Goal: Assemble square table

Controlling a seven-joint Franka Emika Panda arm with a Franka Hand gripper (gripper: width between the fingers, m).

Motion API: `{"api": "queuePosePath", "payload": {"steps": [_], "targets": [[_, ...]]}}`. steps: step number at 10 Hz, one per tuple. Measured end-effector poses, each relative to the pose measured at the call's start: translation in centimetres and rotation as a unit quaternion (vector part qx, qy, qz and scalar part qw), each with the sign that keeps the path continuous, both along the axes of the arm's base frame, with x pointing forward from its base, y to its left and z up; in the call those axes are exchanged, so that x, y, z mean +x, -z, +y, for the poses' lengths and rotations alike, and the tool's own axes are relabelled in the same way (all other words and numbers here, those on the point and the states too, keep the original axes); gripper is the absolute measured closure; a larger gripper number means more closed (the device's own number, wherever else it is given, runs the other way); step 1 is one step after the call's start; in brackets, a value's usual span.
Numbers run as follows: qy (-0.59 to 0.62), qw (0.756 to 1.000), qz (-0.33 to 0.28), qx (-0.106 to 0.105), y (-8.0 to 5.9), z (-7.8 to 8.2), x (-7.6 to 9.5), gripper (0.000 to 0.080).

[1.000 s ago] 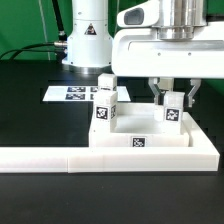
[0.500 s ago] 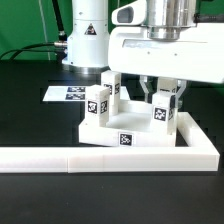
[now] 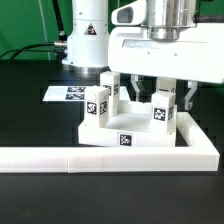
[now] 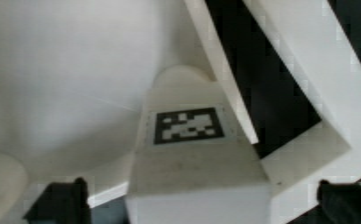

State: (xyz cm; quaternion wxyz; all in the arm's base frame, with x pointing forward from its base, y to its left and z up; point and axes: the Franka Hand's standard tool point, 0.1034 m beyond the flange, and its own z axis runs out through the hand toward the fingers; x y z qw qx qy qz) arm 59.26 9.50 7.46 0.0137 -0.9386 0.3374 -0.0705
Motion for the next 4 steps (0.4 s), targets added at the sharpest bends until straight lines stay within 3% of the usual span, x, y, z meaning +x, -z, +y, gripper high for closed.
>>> {"api": "queuePosePath", "payload": {"steps": [4], "targets": [[0.0, 1.0, 0.0, 0.0, 0.0, 0.0, 0.0, 0.015]]}}
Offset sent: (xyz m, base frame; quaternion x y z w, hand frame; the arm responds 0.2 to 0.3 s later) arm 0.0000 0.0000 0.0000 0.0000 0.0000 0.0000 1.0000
